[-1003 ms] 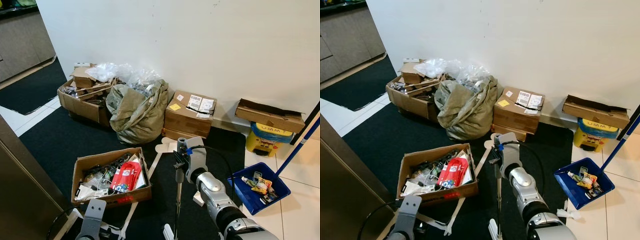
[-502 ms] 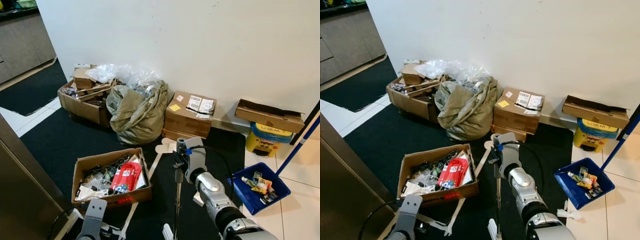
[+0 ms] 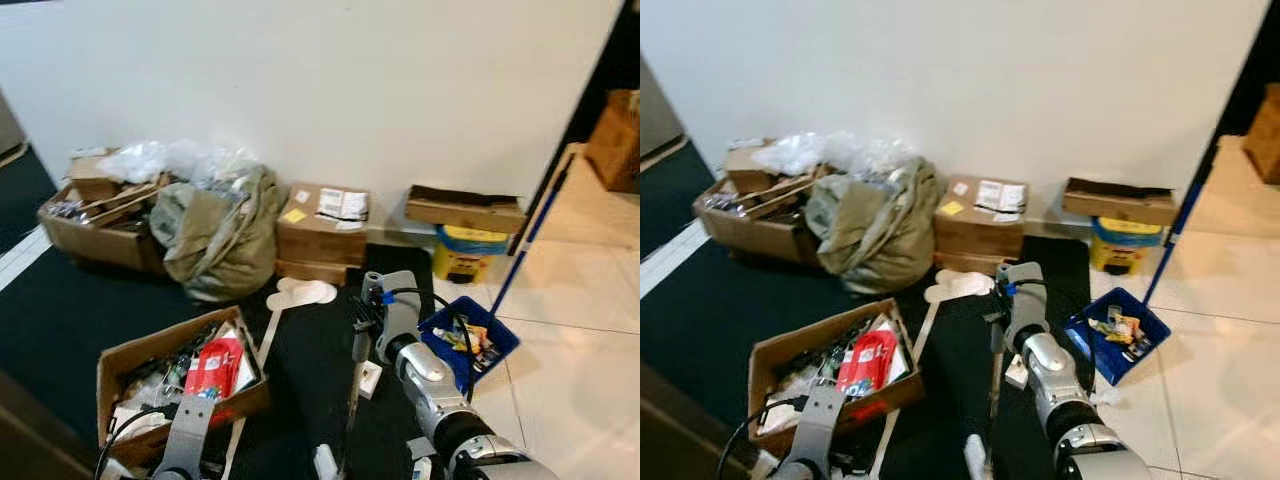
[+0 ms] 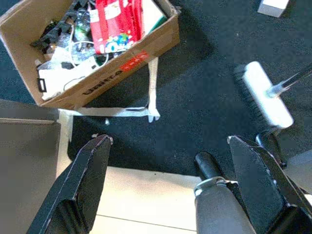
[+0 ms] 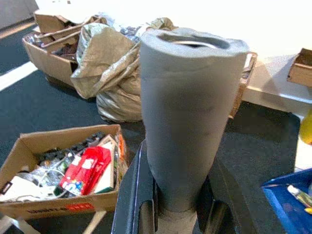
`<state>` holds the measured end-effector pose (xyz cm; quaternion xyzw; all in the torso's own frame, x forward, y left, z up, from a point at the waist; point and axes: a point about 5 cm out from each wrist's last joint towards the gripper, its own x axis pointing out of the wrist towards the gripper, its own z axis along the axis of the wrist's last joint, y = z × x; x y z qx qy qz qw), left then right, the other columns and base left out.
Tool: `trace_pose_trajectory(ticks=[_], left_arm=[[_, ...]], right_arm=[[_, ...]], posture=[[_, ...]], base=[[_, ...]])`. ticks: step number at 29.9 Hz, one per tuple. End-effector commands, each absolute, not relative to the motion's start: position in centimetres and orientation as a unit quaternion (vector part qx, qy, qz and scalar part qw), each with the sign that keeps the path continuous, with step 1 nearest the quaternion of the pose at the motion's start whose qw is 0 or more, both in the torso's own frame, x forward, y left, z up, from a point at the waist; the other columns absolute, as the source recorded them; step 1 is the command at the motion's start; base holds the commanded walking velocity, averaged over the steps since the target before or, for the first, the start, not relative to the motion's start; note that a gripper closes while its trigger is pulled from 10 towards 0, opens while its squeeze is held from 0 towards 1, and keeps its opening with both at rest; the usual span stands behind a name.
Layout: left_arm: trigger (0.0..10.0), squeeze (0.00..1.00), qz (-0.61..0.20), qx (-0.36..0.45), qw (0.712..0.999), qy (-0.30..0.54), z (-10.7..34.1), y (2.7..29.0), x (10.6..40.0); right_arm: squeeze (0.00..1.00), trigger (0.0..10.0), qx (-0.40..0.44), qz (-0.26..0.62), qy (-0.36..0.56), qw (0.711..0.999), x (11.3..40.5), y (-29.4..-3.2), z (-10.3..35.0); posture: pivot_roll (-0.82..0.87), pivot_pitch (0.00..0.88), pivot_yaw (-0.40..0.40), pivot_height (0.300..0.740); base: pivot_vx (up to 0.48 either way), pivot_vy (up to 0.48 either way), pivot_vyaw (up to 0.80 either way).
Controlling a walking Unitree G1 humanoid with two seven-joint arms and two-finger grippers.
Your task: Sweep floor
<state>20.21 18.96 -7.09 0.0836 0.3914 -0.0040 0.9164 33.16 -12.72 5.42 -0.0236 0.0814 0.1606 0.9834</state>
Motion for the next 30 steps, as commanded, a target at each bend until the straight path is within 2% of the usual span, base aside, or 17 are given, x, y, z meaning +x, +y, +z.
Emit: trace_pose_trajectory(ticks=[1,28,30], left_arm=[[10.0,0.0,-0.004,0.08,0.914,0.398,-7.3,19.0,19.9],[10.0,0.0,-0.005,0.074,0.916,0.394,-7.1,18.8,20.2],[10.0,0.0,-0.005,0.074,0.916,0.394,-7.1,18.8,20.2]], right_arm=[[0.0,10.0,-0.017,0.171,0.068,0.983,33.4,-12.0,6.0],[0.0,10.0,-0.007,0.18,0.046,0.983,34.1,-11.6,7.1],[0.0,10.0,-0.01,0.178,0.046,0.983,34.1,-11.7,7.2]], posture=[[-0.09,0.003,0.04,0.74],[-0.08,0.01,0.031,0.74],[-0.08,0.01,0.031,0.74]], base=[[0.24,0.0,0.0],[0.299,0.0,0.0],[0.347,0.0,-0.61]])
